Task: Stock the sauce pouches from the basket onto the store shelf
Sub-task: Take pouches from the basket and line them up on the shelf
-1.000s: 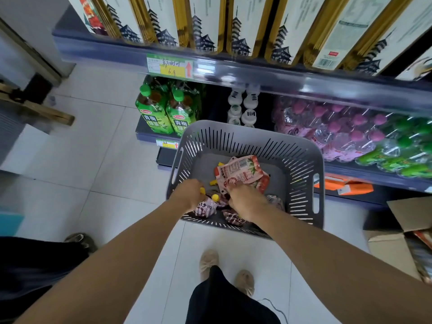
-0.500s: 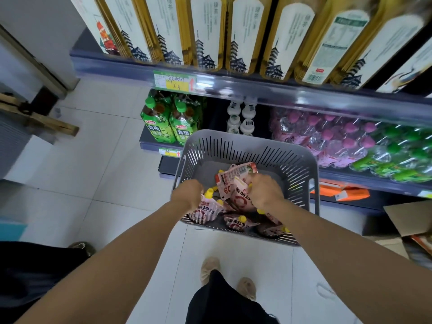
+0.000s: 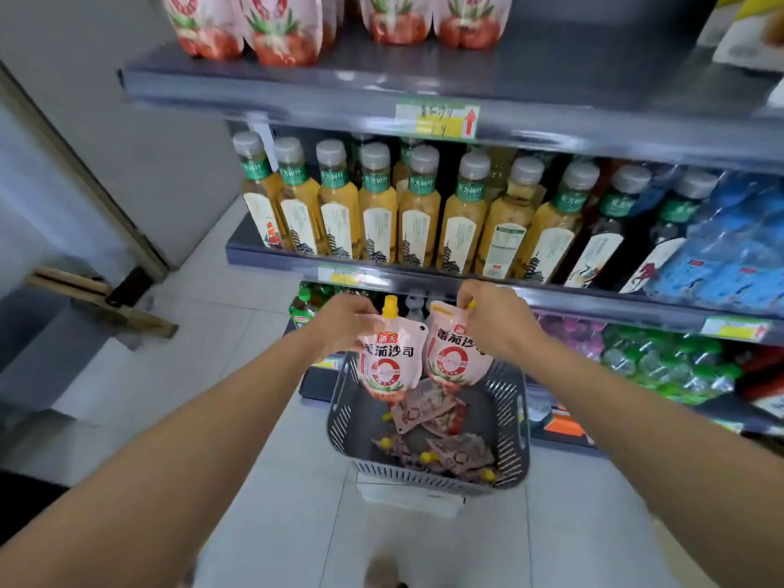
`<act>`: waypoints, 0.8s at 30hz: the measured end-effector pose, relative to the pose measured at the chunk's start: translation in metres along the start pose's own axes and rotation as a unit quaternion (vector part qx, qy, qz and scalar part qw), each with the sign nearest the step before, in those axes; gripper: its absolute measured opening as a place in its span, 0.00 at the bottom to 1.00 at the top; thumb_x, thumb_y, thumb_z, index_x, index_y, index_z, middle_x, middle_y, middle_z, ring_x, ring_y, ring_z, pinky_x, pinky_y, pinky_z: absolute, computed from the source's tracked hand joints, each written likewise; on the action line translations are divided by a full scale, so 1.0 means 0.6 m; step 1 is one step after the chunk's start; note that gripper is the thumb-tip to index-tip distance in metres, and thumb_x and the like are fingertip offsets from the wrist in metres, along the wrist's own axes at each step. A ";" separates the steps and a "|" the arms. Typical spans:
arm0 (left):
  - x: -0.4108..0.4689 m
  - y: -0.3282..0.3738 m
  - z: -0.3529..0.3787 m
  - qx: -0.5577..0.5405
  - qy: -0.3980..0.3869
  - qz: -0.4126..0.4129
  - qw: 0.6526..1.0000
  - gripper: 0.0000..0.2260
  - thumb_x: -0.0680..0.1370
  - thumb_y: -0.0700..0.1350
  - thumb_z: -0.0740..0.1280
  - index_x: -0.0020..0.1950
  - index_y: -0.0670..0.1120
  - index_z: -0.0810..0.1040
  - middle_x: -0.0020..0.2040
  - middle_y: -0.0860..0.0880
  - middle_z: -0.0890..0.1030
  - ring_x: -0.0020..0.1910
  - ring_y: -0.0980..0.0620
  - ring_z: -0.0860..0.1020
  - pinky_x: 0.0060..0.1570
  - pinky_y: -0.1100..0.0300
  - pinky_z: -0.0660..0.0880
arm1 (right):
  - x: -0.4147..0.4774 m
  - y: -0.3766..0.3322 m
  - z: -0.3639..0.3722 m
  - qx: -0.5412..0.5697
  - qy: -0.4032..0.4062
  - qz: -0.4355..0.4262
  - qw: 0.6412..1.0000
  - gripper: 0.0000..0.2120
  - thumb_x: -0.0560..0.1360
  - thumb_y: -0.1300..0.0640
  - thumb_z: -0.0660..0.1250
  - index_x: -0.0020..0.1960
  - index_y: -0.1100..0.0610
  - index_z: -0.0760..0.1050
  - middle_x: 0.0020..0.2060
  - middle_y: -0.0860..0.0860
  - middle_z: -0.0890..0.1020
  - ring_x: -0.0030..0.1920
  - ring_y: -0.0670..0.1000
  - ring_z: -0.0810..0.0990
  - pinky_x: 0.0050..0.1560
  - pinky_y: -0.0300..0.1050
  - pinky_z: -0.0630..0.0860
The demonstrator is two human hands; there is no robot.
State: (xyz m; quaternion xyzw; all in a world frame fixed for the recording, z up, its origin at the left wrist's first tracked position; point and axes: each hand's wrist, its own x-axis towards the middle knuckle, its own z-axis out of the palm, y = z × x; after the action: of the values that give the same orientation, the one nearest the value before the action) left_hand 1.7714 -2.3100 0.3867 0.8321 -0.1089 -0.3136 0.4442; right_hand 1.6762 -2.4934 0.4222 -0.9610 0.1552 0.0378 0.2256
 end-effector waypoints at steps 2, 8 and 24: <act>-0.016 0.036 -0.013 -0.003 -0.004 0.025 1.000 0.07 0.77 0.39 0.64 0.40 0.44 0.73 0.41 0.46 0.75 0.40 0.50 0.76 0.39 0.60 0.80 | -0.013 -0.024 -0.049 0.000 0.022 -0.001 1.000 0.13 0.74 0.68 0.56 0.55 0.59 0.73 0.48 0.60 0.80 0.44 0.60 0.76 0.40 0.47 0.71; -0.105 0.197 -0.054 -0.013 0.026 0.122 0.992 0.02 0.77 0.37 0.64 0.45 0.39 0.74 0.45 0.44 0.73 0.43 0.46 0.77 0.36 0.58 0.83 | -0.061 -0.084 -0.217 -0.012 0.155 -0.047 0.987 0.11 0.75 0.66 0.58 0.57 0.60 0.67 0.42 0.59 0.78 0.40 0.60 0.75 0.36 0.49 0.72; -0.152 0.466 -0.233 -0.071 0.204 0.314 0.925 0.07 0.78 0.37 0.64 0.56 0.40 0.75 0.50 0.44 0.77 0.44 0.50 0.78 0.34 0.61 0.82 | 0.007 -0.202 -0.450 0.031 0.388 -0.110 0.914 0.16 0.77 0.65 0.59 0.65 0.61 0.65 0.50 0.60 0.80 0.46 0.58 0.79 0.47 0.56 0.78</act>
State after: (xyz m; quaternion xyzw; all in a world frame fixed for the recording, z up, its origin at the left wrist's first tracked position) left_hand 1.8138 -2.3368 0.7084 0.7675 -0.2491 0.0109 0.5905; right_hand 1.7193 -2.5120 0.7147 -0.9035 0.1250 -0.3684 0.1800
